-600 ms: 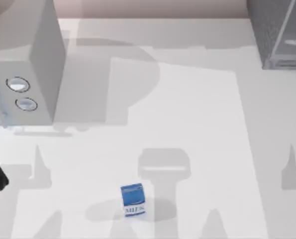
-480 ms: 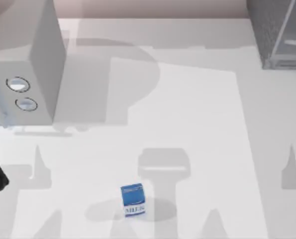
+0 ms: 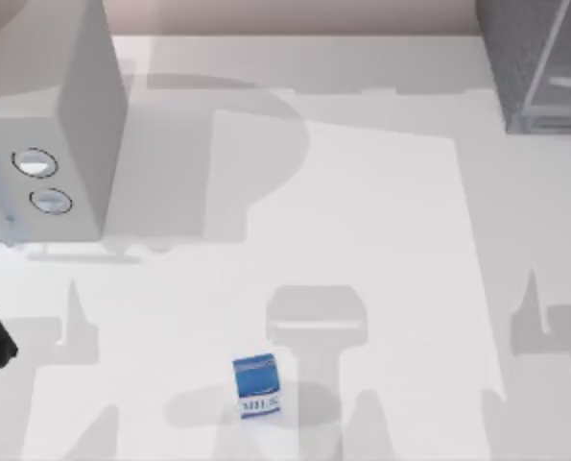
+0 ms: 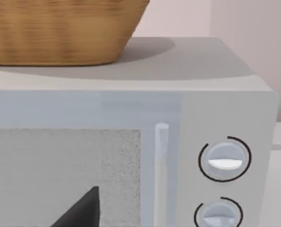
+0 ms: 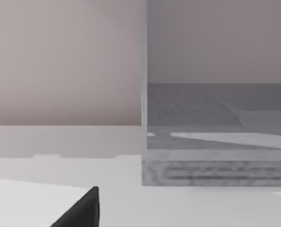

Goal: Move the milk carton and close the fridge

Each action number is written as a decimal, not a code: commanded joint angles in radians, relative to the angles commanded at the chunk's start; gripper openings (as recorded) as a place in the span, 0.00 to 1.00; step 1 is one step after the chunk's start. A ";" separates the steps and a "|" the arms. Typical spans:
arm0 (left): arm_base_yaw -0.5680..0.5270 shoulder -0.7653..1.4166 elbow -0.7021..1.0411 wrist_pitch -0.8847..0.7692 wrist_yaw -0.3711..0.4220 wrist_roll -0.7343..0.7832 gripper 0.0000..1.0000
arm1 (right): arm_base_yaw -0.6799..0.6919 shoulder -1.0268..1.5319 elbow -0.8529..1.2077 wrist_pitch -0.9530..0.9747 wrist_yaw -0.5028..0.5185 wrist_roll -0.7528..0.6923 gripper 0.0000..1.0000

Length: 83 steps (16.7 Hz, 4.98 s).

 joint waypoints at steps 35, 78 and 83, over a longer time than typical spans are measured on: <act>0.000 0.000 0.000 0.000 0.000 0.000 1.00 | 0.996 1.473 0.436 0.735 0.858 0.221 1.00; 0.000 0.000 0.000 0.000 0.000 0.000 1.00 | 1.042 1.997 0.744 0.975 0.854 0.249 0.00; 0.000 0.000 0.000 0.000 0.000 0.000 1.00 | 1.042 1.997 0.744 0.975 0.854 0.249 0.00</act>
